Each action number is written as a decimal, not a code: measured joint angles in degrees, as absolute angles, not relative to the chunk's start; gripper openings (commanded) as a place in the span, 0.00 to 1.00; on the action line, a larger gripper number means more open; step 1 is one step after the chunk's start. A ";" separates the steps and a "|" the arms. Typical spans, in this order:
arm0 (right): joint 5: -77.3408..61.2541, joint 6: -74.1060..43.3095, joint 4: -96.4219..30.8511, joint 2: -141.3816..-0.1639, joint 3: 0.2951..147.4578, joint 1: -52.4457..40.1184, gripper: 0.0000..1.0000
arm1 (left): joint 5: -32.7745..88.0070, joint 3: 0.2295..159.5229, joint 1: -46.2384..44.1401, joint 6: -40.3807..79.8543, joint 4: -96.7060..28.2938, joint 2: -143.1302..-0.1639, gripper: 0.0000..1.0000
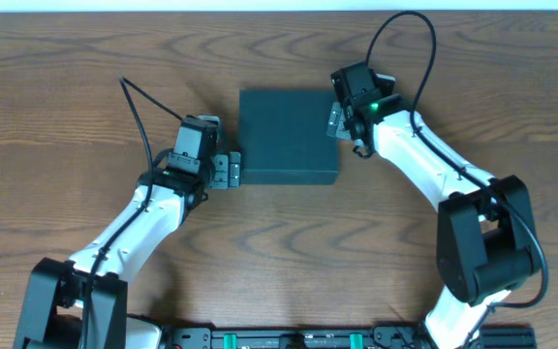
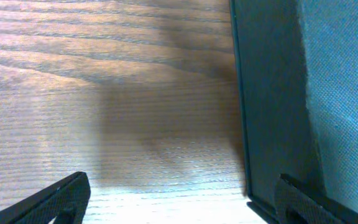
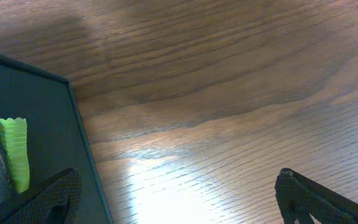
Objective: Pack container
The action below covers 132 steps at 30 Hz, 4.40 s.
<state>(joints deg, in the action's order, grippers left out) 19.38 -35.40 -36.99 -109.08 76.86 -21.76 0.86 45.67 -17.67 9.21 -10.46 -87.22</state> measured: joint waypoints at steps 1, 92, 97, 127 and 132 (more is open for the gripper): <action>19.53 -35.46 -36.84 -109.08 76.86 -22.00 0.99 | 0.84 45.67 -17.54 9.21 -10.57 -87.20 0.95; 10.46 -18.72 -73.17 -44.77 76.29 -24.84 0.99 | 8.32 47.66 -17.08 6.02 -48.75 -28.69 0.95; 4.62 -17.21 -72.27 -40.03 76.23 -25.61 0.99 | 9.08 49.60 -17.08 7.22 -53.08 -23.99 0.95; 1.48 -16.64 -82.02 -33.52 76.20 -25.85 0.99 | 9.06 50.13 -17.08 11.81 -67.51 -22.22 0.95; 1.45 -16.64 -82.02 -33.52 76.20 -25.85 0.99 | 9.06 50.13 -17.08 11.81 -67.51 -22.22 0.95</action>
<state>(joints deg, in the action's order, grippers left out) 1.45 -16.64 -82.02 -33.52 76.20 -25.85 9.06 50.13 -17.08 11.81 -67.51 -22.22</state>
